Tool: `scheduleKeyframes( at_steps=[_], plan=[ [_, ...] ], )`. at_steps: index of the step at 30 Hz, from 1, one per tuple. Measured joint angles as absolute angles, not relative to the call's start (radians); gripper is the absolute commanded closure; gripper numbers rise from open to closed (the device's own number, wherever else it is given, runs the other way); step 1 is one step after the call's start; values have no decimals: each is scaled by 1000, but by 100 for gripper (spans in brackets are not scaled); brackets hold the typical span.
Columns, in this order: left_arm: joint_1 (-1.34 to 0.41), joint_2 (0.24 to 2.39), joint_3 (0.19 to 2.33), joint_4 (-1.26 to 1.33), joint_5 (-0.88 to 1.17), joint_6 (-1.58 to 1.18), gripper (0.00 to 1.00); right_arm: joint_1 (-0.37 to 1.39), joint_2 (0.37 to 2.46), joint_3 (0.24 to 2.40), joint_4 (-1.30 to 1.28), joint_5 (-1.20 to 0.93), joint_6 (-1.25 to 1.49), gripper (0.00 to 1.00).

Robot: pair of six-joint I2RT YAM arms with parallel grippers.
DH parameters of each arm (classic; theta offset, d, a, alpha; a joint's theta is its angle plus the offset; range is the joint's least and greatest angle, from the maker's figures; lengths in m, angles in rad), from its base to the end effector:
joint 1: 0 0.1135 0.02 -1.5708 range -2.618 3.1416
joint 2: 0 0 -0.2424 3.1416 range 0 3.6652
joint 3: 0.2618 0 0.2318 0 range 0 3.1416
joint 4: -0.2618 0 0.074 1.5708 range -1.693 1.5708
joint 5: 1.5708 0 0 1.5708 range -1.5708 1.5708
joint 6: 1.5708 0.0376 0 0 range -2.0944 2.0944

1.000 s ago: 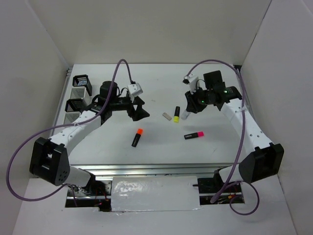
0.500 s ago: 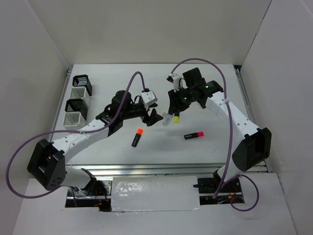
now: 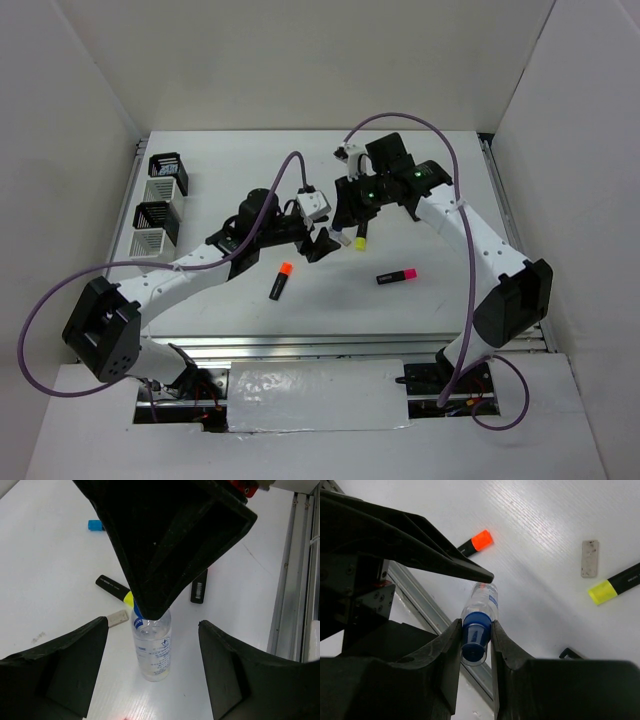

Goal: Sort the stationery into containers
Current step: Pass the stationery from the right arm to the left

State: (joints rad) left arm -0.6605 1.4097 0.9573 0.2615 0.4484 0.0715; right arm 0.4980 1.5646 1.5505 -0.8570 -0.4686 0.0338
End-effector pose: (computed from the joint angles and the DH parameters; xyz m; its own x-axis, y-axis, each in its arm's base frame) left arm 0.2385 -0.2059 0.2884 -0.0859 0.1483 -0.9852 0.8974 0.4410 -0.0119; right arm 0.2664 0.1642 0.3304 -0.6948 -0.3434 -0.6319 -0.6586 0.6569 0.3671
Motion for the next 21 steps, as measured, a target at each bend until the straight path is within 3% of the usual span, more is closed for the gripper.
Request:
scheduleKeyframes(
  at_steps=[9, 17, 19, 20, 21],
  plan=[
    [-664, 1417, 957, 267, 437, 71, 25, 507, 1565, 1560, -854, -493, 44, 100],
    [-668, 1433, 958, 267, 413, 73, 58, 515, 1566, 1560, -846, -490, 47, 99],
    [-670, 1433, 958, 266, 406, 75, 72, 515, 1567, 1560, -845, -488, 47, 81],
    [-670, 1433, 958, 266, 404, 75, 80, 514, 1567, 1560, -844, -488, 47, 57],
    [-670, 1433, 958, 266, 401, 74, 84, 515, 1568, 1560, -842, -488, 48, 47]
  ],
)
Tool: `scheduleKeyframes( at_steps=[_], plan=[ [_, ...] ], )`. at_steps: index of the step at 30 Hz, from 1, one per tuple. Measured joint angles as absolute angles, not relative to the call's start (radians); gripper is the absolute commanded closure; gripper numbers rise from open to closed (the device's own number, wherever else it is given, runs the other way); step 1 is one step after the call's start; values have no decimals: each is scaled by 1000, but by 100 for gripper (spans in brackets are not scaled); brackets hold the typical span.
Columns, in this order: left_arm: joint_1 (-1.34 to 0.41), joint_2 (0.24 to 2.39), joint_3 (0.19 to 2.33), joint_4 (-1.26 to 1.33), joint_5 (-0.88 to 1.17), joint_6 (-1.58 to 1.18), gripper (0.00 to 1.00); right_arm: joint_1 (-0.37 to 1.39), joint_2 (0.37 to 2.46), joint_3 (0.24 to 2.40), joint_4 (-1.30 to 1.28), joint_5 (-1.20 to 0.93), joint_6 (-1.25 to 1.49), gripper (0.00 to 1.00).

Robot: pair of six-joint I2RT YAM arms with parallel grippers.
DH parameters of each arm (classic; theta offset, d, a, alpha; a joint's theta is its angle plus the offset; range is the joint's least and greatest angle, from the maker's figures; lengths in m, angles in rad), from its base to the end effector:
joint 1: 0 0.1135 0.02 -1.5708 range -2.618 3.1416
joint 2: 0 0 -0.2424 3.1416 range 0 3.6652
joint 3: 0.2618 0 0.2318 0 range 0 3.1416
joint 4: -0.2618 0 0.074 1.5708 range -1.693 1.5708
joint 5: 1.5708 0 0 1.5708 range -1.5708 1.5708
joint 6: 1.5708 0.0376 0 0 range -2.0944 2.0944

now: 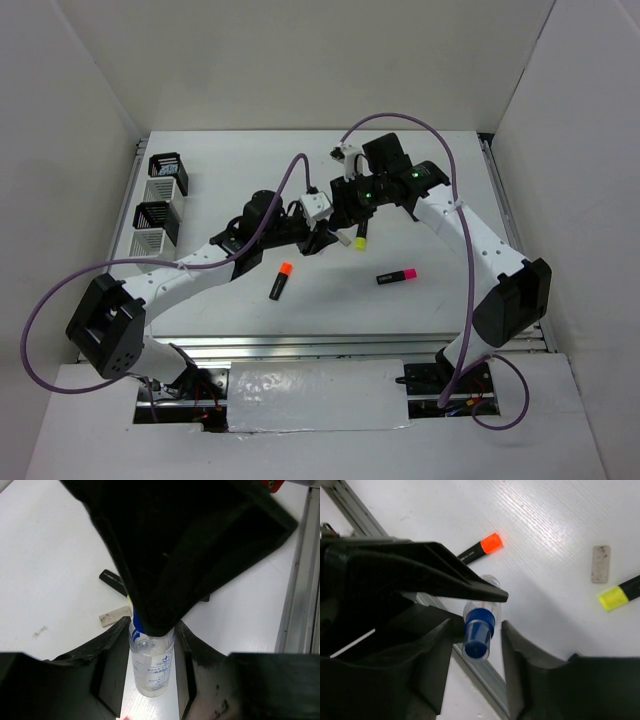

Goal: Sort the stationery into containers
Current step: Pass the stationery from the right arm to the left, then place the stationery into the container

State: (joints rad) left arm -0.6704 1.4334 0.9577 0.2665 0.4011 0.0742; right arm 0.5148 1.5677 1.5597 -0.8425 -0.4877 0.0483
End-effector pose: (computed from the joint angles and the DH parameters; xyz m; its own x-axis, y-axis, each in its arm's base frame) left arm 0.2413 -0.2100 0.2819 -0.0977 0.1646 -0.9815 0.8809 0.4732 -0.0083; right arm 0.2649 0.1701 0.3335 -0.6874 -0.3398 -0.6418 -0.6716 0.6339 0.3836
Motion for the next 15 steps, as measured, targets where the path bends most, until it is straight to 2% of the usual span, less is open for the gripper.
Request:
scheduleKeyframes(
  at_steps=[2, 5, 10, 15],
  plan=[
    [-670, 1433, 957, 264, 389, 74, 90, 515, 1568, 1560, -842, -489, 56, 26],
    [-662, 1428, 949, 257, 385, 70, 97, 500, 1572, 1570, -837, -480, 64, 15],
    [-594, 1397, 903, 239, 382, 19, 100, 422, 1603, 1660, -839, -527, 82, 14],
    [-360, 1338, 871, 228, 401, -86, 100, 239, 1628, 1747, -817, -551, 92, 14]
  ],
)
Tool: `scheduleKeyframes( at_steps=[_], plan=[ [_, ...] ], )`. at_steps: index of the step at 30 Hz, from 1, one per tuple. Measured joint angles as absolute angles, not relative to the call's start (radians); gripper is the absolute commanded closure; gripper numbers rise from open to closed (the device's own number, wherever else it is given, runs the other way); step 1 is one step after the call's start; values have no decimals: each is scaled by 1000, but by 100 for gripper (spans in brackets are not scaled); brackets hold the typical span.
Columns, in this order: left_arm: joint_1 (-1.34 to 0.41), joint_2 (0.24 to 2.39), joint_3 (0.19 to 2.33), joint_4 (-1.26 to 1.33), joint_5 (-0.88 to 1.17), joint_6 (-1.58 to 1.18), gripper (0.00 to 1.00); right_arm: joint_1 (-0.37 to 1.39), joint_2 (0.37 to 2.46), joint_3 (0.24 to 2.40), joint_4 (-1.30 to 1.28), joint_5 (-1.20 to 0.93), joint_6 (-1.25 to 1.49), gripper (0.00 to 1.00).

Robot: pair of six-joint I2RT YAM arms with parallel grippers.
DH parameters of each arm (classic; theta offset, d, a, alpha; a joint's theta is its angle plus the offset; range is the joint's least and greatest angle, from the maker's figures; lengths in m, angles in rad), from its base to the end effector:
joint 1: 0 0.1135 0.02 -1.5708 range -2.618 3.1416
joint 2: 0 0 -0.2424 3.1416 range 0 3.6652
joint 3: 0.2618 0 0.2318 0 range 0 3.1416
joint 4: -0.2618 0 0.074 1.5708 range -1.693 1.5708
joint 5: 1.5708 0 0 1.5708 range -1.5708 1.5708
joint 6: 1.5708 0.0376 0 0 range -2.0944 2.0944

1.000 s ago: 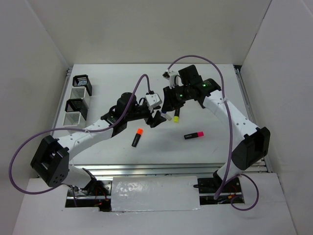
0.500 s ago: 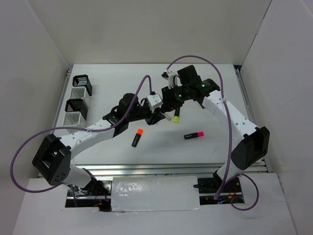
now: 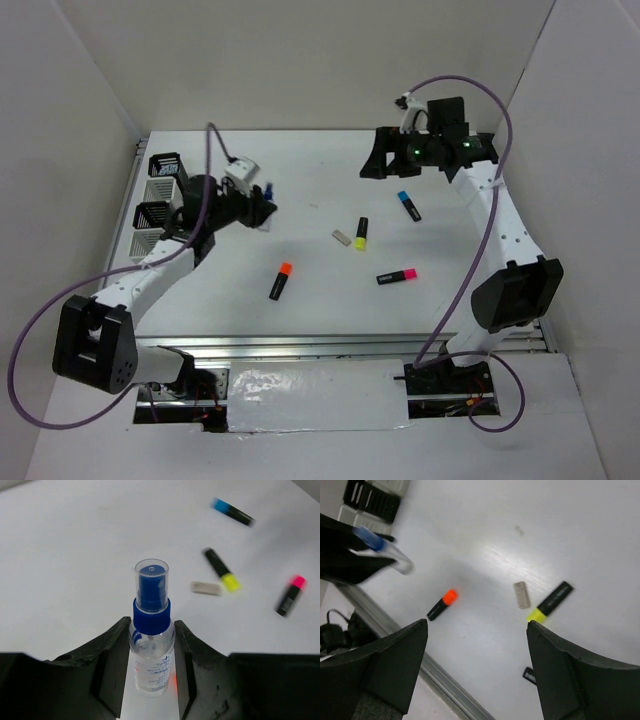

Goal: Sort the stationery into containers
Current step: Place the stationery into the container

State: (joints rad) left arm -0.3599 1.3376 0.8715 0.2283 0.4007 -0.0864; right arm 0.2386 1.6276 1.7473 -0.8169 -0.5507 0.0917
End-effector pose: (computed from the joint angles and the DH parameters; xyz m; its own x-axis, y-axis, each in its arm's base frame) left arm 0.2724 -0.1182 0.2767 -0.2782 0.0198 -0.9603 0.6575 0.7327 -0.1754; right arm 0.3162 0.0972 0.3737 -0.6754 -0.0840 -0.7327 -0.5316 0.7440 0.4048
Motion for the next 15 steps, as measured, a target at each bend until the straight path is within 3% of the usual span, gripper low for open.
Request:
scheduleKeyframes(
  at_steps=[9, 15],
  plan=[
    [102, 1321, 942, 248, 435, -114, 100, 93, 1627, 1692, -814, -547, 65, 15],
    [361, 1490, 1056, 351, 607, -172, 99, 59, 1627, 1629, -815, -563, 59, 16]
  ],
)
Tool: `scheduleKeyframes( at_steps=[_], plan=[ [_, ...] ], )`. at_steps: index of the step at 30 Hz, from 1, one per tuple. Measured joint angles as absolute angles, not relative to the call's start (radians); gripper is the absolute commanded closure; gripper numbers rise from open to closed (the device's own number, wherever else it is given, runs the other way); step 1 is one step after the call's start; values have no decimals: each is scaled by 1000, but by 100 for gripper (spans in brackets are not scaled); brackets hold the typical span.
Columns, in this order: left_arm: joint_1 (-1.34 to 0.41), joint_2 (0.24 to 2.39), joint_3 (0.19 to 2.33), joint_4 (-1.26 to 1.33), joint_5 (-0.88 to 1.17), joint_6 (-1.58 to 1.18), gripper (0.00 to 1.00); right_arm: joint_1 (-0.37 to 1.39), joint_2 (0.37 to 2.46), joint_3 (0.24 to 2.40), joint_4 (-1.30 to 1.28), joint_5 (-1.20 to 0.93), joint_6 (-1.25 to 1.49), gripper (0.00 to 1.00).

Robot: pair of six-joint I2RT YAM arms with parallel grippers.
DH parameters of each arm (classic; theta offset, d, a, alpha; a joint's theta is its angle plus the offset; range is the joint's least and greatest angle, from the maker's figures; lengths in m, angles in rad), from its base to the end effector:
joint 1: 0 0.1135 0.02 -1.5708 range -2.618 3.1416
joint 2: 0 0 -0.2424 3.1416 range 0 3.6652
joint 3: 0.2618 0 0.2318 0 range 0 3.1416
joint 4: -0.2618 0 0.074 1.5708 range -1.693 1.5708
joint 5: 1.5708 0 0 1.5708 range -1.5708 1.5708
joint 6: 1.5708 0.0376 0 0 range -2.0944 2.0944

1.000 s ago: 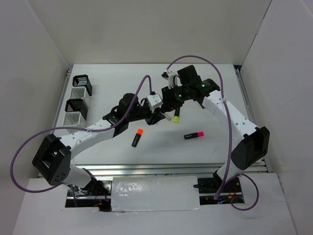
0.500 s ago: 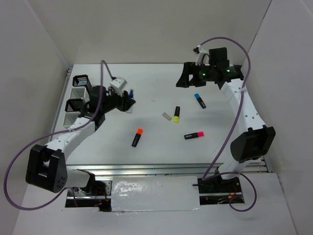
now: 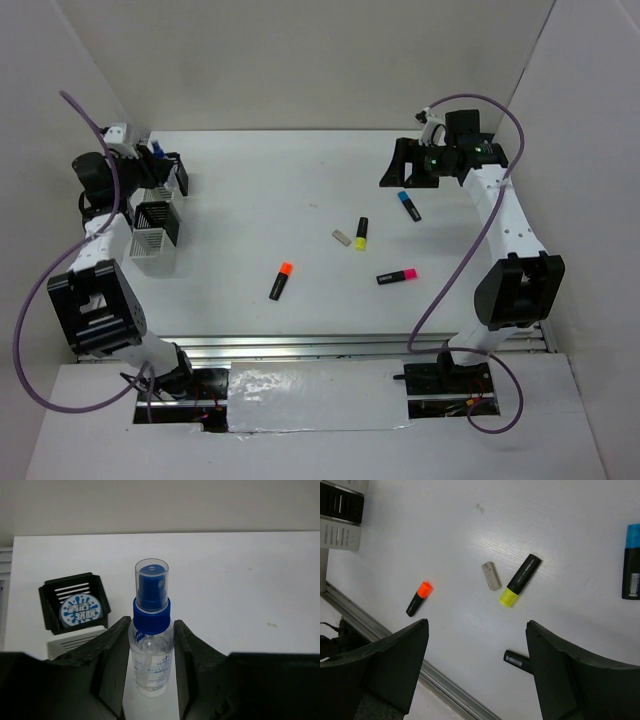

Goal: Sort the stationery into containers
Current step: Place the stationery into the container

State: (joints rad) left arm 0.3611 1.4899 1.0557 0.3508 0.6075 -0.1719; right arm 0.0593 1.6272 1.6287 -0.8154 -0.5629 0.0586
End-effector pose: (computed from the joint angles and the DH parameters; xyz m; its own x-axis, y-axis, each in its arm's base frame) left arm 0.3194 0.0977 0.3066 -0.1182 -0.1948 -0.9737 0.2252 0.9498 -0.2173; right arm 0.3284 0.0396 0.3389 -0.7488 0.0052 -0.6628 -0.3727 0.8236 0.4275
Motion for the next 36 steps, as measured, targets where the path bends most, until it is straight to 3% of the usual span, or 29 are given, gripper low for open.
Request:
scheduleKeyframes(
  at_steps=[3, 13, 22, 28, 32, 36],
  plan=[
    [431, 1589, 1107, 394, 668, -200, 96, 42, 1627, 1615, -815, -563, 54, 16],
    [506, 1719, 1154, 460, 703, -160, 98, 15, 1627, 1610, -815, -559, 40, 16],
    [509, 1814, 1175, 512, 682, -108, 89, 15, 1627, 1596, -816, -538, 28, 16],
    [509, 1857, 1175, 553, 670, -107, 67, 15, 1627, 1586, -813, -516, 12, 16],
    [509, 1862, 1175, 569, 671, -108, 43, 15, 1627, 1557, -812, -491, -7, 16],
    [509, 1861, 1170, 609, 675, -107, 34, 19, 1627, 1532, -809, -475, -21, 16]
  ],
)
